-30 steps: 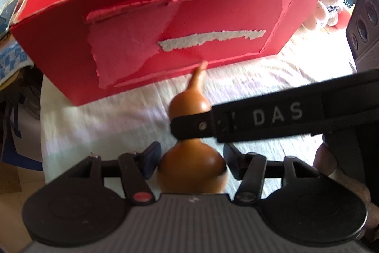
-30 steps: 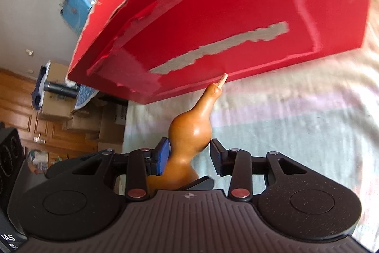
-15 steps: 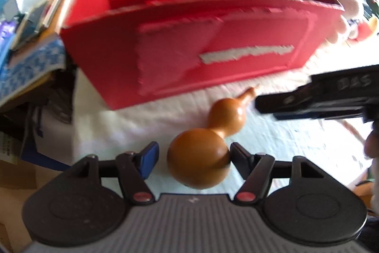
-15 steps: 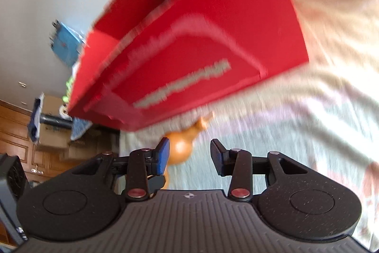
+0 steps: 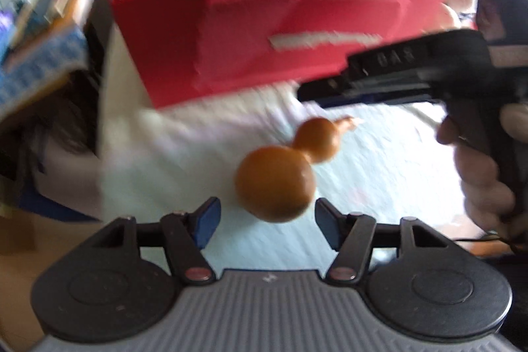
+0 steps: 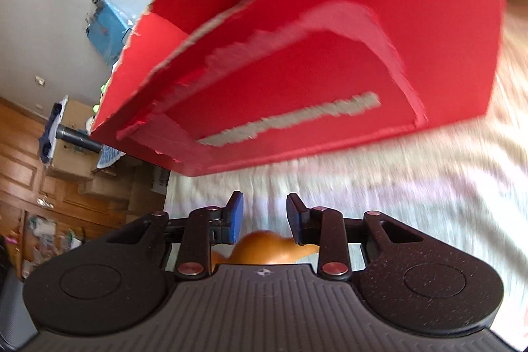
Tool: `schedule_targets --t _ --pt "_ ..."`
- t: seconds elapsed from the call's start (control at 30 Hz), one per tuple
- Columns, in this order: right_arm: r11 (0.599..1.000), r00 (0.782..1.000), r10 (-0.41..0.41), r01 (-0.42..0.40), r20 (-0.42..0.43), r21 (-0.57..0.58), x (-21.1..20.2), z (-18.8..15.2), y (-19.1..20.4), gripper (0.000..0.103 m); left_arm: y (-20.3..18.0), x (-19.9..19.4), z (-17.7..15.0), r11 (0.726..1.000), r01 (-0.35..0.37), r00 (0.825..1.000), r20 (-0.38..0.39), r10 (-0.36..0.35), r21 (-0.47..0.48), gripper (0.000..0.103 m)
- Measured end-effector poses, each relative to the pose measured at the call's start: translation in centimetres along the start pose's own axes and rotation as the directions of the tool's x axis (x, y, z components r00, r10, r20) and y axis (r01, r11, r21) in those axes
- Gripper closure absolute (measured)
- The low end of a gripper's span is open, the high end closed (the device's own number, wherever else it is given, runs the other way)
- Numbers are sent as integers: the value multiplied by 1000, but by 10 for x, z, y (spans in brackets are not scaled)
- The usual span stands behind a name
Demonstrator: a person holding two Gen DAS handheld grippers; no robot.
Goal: Organize objects
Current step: 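Lift the gourd with the right gripper toward the red box, then raise the orange gourd with the right gripper over the red box's rim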
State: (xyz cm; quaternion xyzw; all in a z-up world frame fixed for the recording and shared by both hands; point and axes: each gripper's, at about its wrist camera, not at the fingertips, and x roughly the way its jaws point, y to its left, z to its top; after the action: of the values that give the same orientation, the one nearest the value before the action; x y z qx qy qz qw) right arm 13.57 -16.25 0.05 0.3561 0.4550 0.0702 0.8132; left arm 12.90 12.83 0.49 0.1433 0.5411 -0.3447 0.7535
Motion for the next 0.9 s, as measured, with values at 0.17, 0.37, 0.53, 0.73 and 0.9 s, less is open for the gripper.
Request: schedule_targets --t 0.17,0.37,0.53,0.73,0.9 --pt "999 1000 -13 13 -8 35 -13 -7 -12 70 -18 20 -4 998 65 996 -57 -64 22 40" --pt "998 1000 -17 18 -15 55 -22 -12 -17 70 -14 27 12 999 -47 999 -23 47 -7 41" --pt "996 1000 15 -13 -19 86 -26 -16 -22 70 -7 31 32 994 -112 993 35 112 -19 42" --pt "997 999 45 -43 -20 61 -28 -17 -16 68 -11 28 39 994 -105 983 153 98 38 38" --pt "997 998 65 -65 -4 51 -23 -9 -12 68 -7 25 27 998 0 992 125 -8 58 34"
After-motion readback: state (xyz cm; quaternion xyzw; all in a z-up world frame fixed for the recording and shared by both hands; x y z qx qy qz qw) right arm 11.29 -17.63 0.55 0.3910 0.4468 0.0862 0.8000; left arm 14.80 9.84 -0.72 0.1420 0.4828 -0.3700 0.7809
